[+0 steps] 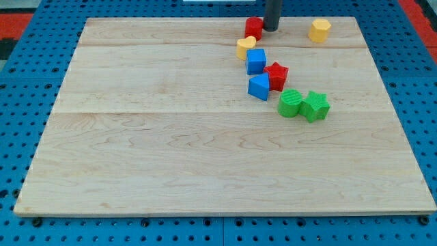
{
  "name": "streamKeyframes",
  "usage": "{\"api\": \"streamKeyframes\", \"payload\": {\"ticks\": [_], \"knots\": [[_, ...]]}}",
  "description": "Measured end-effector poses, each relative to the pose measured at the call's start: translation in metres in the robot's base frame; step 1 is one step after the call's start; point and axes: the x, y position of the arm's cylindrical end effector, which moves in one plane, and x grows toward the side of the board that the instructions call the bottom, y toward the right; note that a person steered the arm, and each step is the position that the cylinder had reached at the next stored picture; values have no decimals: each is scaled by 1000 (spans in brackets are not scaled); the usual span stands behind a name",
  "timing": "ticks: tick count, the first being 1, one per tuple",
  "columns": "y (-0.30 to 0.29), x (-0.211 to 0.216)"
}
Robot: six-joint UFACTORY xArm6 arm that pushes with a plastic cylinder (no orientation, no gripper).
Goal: Place the yellow heart horizontal to the red circle
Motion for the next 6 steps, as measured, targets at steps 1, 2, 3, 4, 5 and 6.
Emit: {"api": "streamKeyframes", "payload": {"ticks": [1,2,3,4,5,6], "knots": [[19,6],[16,65],[-49,63],[-79,57],[-57,52],[-121,34]]}}
